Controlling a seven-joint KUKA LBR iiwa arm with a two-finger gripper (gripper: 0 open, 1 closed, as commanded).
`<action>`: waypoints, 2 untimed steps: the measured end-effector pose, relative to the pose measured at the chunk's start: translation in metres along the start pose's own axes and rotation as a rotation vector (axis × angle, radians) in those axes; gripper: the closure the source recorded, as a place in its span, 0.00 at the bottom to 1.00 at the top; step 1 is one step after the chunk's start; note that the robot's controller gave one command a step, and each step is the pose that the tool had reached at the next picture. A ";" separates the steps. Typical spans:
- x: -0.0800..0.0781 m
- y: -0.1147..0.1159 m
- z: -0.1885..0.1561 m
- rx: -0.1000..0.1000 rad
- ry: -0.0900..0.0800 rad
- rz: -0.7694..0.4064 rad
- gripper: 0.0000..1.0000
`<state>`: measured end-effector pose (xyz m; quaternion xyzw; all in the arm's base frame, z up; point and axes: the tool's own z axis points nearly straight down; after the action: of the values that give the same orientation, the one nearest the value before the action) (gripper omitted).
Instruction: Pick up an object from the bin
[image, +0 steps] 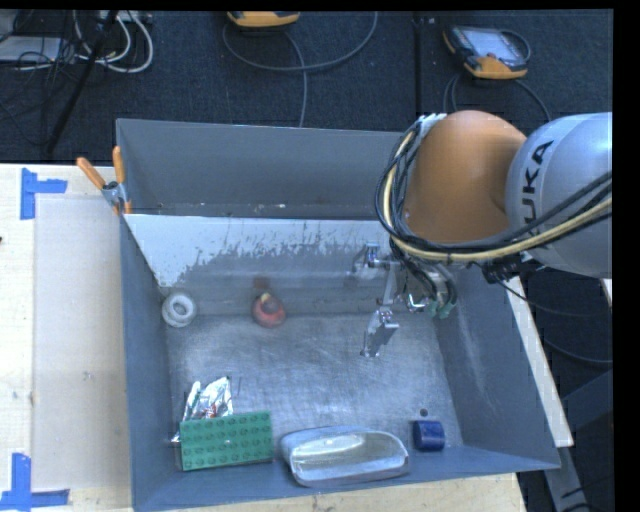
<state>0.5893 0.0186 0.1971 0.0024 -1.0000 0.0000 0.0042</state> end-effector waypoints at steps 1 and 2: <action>0.036 -0.024 0.099 0.000 0.002 -0.100 0.00; 0.103 0.019 0.017 -0.001 -0.007 0.075 0.00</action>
Offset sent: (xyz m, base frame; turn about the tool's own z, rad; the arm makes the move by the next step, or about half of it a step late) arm -0.0333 -0.0235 -0.0935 -0.1004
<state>0.4860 0.0373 0.1805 -0.0350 -0.9994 -0.0001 0.0004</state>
